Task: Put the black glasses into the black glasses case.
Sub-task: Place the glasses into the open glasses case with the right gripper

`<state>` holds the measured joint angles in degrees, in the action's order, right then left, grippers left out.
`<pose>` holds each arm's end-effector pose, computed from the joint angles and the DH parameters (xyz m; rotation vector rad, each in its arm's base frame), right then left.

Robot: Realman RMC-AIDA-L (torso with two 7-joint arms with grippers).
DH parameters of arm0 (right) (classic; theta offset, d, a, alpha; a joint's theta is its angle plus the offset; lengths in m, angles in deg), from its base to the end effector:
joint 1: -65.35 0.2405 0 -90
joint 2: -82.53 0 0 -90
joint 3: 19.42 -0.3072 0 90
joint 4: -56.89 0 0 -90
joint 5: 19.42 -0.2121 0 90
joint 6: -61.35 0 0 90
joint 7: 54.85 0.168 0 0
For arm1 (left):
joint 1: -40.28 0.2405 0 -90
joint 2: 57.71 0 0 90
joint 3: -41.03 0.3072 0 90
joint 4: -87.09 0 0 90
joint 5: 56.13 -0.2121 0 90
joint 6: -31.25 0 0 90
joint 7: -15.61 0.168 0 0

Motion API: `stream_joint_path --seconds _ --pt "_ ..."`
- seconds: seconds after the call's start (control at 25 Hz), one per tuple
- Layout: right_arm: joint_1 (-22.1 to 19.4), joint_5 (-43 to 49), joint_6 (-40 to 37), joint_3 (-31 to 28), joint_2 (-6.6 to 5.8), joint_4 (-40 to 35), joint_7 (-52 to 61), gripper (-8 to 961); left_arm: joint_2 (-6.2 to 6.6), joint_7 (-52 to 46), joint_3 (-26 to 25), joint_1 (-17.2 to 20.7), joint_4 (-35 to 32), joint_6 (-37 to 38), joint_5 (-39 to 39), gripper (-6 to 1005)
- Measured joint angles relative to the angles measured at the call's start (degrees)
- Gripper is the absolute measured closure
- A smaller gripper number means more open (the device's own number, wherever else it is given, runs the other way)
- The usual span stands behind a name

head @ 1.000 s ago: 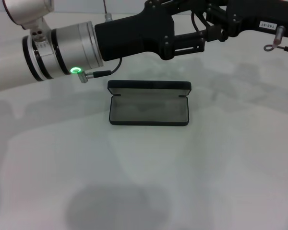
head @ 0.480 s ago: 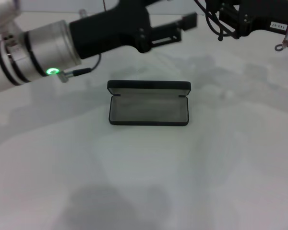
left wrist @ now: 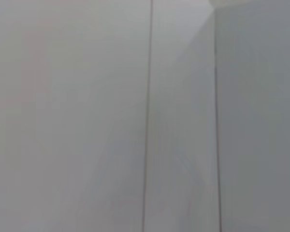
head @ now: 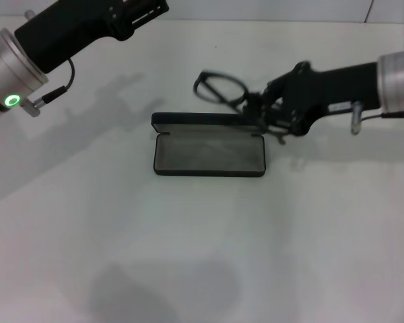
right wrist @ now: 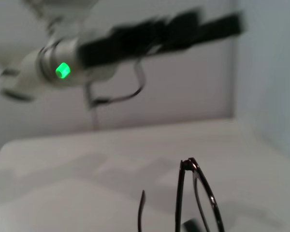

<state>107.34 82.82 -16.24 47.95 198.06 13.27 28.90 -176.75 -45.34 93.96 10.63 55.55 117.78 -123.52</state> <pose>0.1818 0.4280 -0.0625 -2.9080 0.1313 0.5076 -0.2294 0.3952 -0.0020 -2.2242 -0.2736 -1.3129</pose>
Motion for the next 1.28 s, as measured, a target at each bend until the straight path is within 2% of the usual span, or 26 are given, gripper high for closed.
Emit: stream_joint_path --seconds 0.16,0.28,0.56,0.72,1.04,1.28 --pt "1.3 1.0 3.3 6.6 0.35 -0.7 3.0 837 -0.08 1.3 -0.2 0.0 0.6 -0.4 0.2 203" --pt "2.0 1.0 8.5 12.8 0.38 -0.7 4.9 837 -0.19 1.4 -0.2 -0.2 0.6 -1.1 0.0 203" --pt "1.1 1.7 18.1 22.9 0.46 -3.4 5.9 837 -0.11 1.4 -0.2 -0.4 0.6 -1.3 -0.3 203" --pt "0.7 2.5 22.3 26.4 0.49 -4.4 6.2 837 -0.04 1.4 -0.3 -0.5 0.6 -1.3 -0.3 203" --pt "-2.9 4.3 35.0 35.5 0.66 -8.9 5.9 837 -0.07 1.5 -0.3 -0.9 0.6 -1.4 -0.3 203" --pt "-3.8 5.4 36.1 36.2 0.65 -10.7 5.8 837 -0.14 1.6 0.0 -1.0 0.6 -1.4 -0.4 203"
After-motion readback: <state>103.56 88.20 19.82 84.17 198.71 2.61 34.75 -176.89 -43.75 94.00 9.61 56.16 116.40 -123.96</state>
